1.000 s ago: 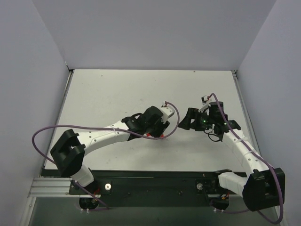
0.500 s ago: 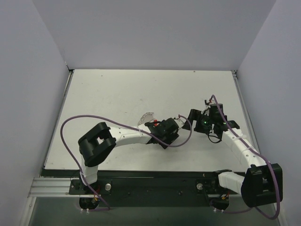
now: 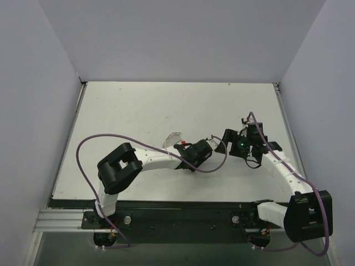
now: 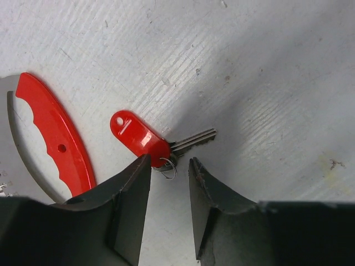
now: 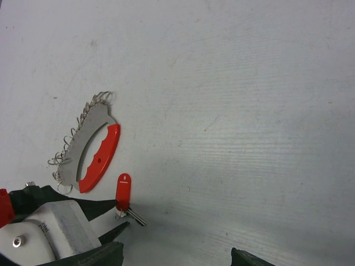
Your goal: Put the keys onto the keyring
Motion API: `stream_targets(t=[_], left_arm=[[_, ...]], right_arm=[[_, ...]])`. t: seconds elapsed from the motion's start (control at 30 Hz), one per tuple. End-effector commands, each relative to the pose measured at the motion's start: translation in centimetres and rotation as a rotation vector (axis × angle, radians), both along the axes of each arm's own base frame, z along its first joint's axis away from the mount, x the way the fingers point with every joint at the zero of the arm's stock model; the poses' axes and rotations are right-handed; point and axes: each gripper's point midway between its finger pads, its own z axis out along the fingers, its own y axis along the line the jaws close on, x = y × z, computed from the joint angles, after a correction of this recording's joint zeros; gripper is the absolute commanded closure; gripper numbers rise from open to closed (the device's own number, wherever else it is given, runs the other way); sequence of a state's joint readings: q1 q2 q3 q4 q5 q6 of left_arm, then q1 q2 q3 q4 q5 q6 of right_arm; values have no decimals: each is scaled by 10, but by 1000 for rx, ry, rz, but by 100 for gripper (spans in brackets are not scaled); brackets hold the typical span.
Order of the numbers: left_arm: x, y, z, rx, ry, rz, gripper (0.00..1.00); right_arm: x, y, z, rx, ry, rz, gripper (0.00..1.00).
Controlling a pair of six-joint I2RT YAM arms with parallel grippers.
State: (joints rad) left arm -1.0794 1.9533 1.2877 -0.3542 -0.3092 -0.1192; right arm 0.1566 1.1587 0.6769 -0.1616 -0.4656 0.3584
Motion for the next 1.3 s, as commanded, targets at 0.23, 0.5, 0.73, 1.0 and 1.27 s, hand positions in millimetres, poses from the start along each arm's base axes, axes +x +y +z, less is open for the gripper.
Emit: stream_targets(t=[0.23, 0.5, 0.73, 1.0, 1.27], left_arm=[[13, 2, 0, -68, -13, 22, 80], [17, 6, 27, -152, -47, 35, 100], [5, 4, 73, -278, -52, -27, 100], [-9, 13, 134, -469, -38, -110, 100], [-36, 11, 204, -770, -27, -260, 100]], right_arm=[[-5, 3, -7, 17, 28, 19, 25], [-4, 6, -1, 32, 16, 32, 25], [-4, 13, 16, 61, -39, 95, 25], [-14, 41, 84, 164, -282, 270, 23], [-41, 81, 161, 291, -604, 518, 21]])
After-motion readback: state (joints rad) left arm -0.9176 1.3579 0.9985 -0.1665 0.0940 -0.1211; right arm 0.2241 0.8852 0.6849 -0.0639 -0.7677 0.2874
